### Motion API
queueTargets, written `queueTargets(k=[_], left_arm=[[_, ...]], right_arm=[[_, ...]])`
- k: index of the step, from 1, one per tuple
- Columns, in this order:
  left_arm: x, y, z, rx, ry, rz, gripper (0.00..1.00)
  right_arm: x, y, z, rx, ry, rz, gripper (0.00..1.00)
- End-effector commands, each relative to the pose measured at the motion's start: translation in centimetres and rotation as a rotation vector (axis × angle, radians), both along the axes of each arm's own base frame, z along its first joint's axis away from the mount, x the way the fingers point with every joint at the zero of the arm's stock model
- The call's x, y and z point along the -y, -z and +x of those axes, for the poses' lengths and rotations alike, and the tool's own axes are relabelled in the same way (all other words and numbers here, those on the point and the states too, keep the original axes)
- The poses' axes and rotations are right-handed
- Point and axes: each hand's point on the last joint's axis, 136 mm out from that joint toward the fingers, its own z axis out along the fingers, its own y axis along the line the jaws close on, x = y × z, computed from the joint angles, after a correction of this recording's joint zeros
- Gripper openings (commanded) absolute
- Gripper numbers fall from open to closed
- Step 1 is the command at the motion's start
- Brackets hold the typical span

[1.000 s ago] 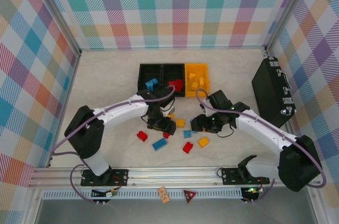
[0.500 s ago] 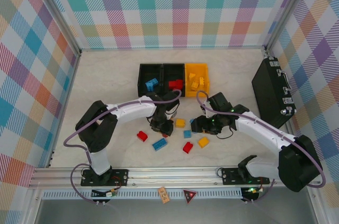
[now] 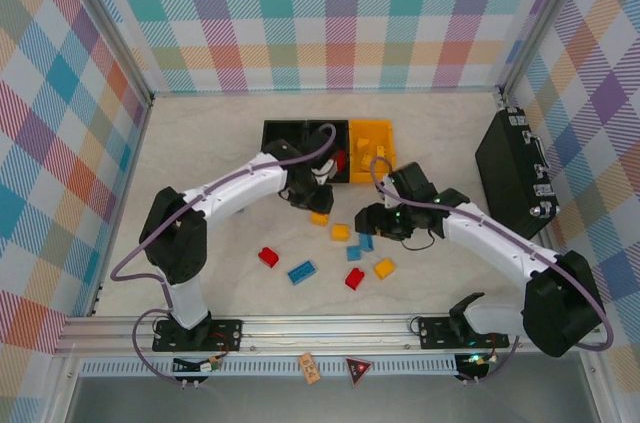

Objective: Sort the legos into containers by color
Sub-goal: Pick up the lego from the middle-left of the table, then place the lego in the container.

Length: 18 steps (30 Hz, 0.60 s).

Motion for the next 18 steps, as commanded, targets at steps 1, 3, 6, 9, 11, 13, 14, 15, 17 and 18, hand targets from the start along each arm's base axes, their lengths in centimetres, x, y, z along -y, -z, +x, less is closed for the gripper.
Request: queueTargets(k=[1,3,6,9,11,13,14,15,17,18], left_arm=[[-0.8,-1.4,2.5,0.036,-0.072,-0.001,0.22],[-0.4,-2.2,4.1,0.062,-0.105,-0.035,0.23],[-0.4,-3.0,6.3,0.085,-0.15,-0.057,0.23],[-0.3,-3.3,8.2,0.102,-0.187,-0.072,0.23],[-0.5,-3.3,9.7,0.118,-0.215,-0.072,0.23],[-0.5,-3.4,11.0,0.122,-0.238,-0.078,0.23],[-0.3,-3.4,11.6,0.122,-0.242,-0.083,0.23],[-0.1,-3.5,12.2,0.127,-0.247,-0.085,0.23],[0.0,-3.4,13.7,0.146,-0.257,-0.077,0.24],[0.2,-3.4,14.3,0.151,-0.261,-0.071,0.24]], right_arm=[[-0.8,-1.8,2.8,0.054,0.061,0.02,0.58],[-1.0,-2.2,4.1,0.072,0.089,0.014,0.58],[-1.1,-2.9,6.1,0.096,0.125,0.011,0.58],[-1.1,-3.4,7.7,0.129,0.135,-0.004,0.58],[-0.6,-3.6,8.7,0.154,0.146,-0.022,0.58],[-0.4,-4.0,9.6,0.169,0.157,-0.016,0.58],[-0.3,-4.3,9.9,0.176,0.159,-0.012,0.58],[-0.3,-4.6,10.2,0.188,0.159,-0.011,0.58],[-0.3,-5.0,10.6,0.203,0.159,-0.013,0.58],[-0.2,-5.2,10.8,0.206,0.161,-0.015,0.58]])
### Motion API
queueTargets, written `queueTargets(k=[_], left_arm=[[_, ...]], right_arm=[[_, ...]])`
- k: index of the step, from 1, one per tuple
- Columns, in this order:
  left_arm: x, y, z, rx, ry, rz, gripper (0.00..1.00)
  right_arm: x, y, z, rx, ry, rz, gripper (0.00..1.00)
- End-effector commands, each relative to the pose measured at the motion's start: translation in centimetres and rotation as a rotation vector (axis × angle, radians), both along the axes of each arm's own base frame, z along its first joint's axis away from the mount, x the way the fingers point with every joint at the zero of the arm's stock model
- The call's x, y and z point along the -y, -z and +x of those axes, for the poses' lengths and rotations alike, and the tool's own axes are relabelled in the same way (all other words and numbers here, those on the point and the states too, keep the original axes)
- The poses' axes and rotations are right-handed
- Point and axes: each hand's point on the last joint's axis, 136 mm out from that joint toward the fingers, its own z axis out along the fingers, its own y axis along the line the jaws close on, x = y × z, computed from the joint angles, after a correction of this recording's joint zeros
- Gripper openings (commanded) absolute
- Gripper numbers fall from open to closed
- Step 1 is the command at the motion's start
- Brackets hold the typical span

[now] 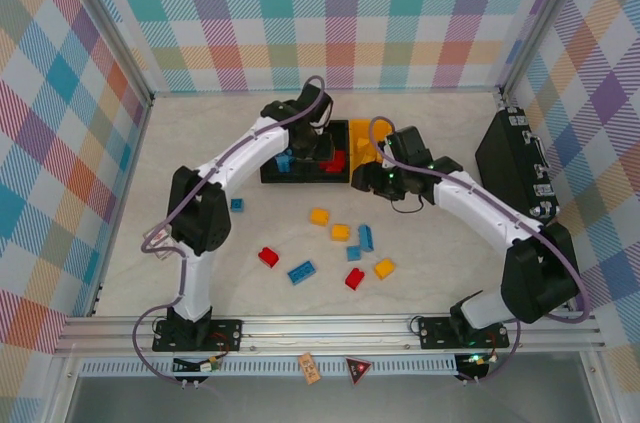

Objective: Sort the legos into containers by color
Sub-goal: Place the lego in the container.

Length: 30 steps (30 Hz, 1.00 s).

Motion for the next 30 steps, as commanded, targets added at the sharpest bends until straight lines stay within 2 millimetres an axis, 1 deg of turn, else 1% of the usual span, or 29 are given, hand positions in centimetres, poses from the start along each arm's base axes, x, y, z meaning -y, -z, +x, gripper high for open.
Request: queueTargets(k=[1,7,15,21,23,26,27,30], left_arm=[[-0.4,-0.4,2.3,0.019,-0.046,0.019,0.24],[0.3,1.2,5.8,0.007,-0.082,0.014,0.25],[0.9,3.6,8.4,0.013,-0.106,0.009,0.3],[0.9,4.3,9.1,0.016,-0.111,-0.01,0.32],[1.1,4.4,9.1,0.013,-0.109,-0.016,0.36],[1.1,4.3,9.1,0.01,-0.113,-0.021,0.51],[1.1,4.2,9.0,0.008,-0.116,-0.021,0.53],[0.9,3.3,8.7,0.012,-0.117,-0.027,0.53]], right_arm=[[-0.1,-1.4,1.3,0.057,-0.003,-0.005,0.58],[0.4,-1.6,1.2,0.059,0.006,-0.009,0.58],[1.0,-1.7,0.9,0.058,0.024,-0.007,0.58],[1.2,-1.7,0.8,0.056,0.027,-0.011,0.58],[1.2,-1.7,0.9,0.056,0.028,-0.012,0.58],[1.3,-1.7,1.0,0.055,0.028,-0.017,0.58],[1.3,-1.7,1.0,0.055,0.03,-0.016,0.58],[1.1,-1.7,1.2,0.054,0.03,-0.012,0.58]])
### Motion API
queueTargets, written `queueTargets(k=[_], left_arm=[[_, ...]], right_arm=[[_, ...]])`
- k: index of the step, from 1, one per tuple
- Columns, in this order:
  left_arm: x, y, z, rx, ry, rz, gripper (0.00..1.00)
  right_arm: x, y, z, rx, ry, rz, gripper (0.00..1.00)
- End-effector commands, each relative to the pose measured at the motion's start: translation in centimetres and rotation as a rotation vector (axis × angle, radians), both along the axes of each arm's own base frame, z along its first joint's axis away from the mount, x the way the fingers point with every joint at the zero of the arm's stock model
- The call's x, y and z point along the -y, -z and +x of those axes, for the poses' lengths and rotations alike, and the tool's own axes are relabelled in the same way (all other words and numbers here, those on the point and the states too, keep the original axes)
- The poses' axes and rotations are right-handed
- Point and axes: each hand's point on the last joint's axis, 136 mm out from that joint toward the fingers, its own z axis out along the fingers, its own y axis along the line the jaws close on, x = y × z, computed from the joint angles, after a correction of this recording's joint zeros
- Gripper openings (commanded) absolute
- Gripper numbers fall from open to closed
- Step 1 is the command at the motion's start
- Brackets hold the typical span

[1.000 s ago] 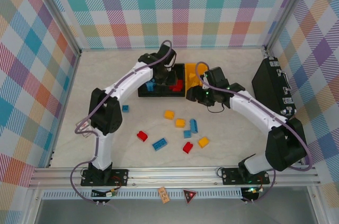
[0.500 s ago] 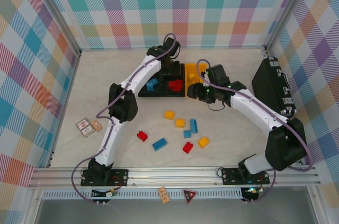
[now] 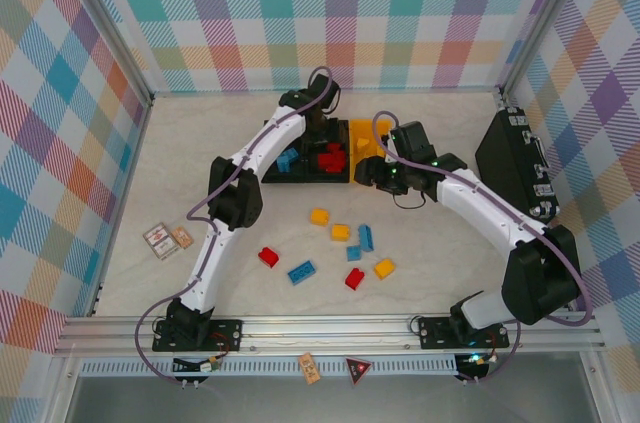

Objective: Sort the legos into containers by color
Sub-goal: Place the lego in the container.

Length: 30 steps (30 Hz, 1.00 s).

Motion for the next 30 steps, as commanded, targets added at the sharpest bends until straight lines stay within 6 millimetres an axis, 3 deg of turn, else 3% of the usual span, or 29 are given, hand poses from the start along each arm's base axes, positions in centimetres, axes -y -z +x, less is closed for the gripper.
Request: queueTargets(k=[1,8,14,20,30], left_arm=[[-0.4,-2.4,-0.1,0.018,-0.012,-0.025,0.54],[-1.2,-7.1,-2.1,0.078,0.005,-0.071,0.54],[-2.6,-9.0,-5.2,0.09,0.019,-0.083,0.55],[-5.2,-8.8,-8.7,0.084,-0.006,-0.054,0.55],[-10.6,-5.8,-15.4,0.004,-0.113,0.034,0.55]], right_arm=[[0.2,-0.7,0.4,0.017,0.005,0.0,0.58],[-0.1,-0.8,0.6,0.019,-0.004,0.003,0.58],[-0.2,-0.6,0.4,0.014,-0.019,0.008,0.58],[-0.7,-0.5,-0.2,0.01,-0.064,0.019,0.58],[-2.7,0.6,-1.3,-0.009,-0.15,0.062,0.58]])
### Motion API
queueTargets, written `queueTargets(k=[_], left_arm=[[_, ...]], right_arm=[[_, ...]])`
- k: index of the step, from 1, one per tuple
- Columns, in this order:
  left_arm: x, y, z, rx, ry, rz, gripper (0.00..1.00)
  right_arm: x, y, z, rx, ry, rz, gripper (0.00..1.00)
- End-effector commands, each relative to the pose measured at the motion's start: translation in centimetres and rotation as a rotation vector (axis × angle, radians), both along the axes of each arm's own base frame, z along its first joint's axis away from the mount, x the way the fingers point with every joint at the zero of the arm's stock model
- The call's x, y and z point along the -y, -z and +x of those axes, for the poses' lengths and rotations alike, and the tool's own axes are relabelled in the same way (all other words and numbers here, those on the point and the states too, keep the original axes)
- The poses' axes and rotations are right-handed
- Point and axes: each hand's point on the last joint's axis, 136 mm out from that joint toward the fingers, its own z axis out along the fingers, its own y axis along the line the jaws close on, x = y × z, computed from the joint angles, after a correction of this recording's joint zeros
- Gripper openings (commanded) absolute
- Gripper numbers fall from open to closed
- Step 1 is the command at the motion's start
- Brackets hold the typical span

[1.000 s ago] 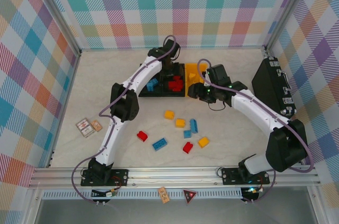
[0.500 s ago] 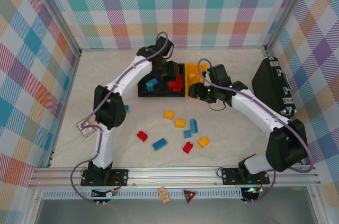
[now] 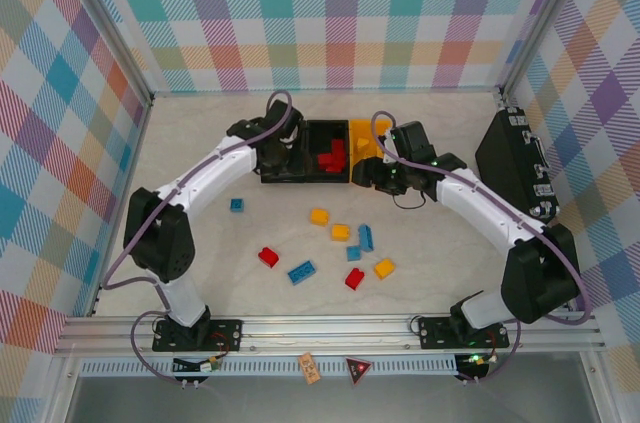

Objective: Sort the legos into containers by color
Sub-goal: Place the lego in the container, then pick up the lego from the middle-left of the table.

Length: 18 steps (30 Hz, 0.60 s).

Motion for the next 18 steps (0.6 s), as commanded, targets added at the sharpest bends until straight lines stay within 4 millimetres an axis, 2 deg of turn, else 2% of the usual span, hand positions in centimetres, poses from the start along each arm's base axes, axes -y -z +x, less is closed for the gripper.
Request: queueTargets(k=[1,9,14,18], left_arm=[[-1.9,-0.5,-1.6,0.008,-0.071,0.003,0.55],[-5.6,2.2,-7.3,-0.095,-0.192,0.046,0.61],[-7.0,3.9,-11.4,-0.21,-0.26,0.056,0.69],[-7.8,5.4,-14.5,-0.295,-0.314,0.054,0.77]], right_arm=[[-1.7,0.5,-0.8,0.005,-0.085,0.026,0.58],[-4.8,0.7,-3.6,0.047,-0.266,0.093,0.58],[-5.3,2.0,-4.9,0.022,-0.327,0.076,0.58],[-5.3,2.6,-5.0,0.019,-0.33,0.072,0.58]])
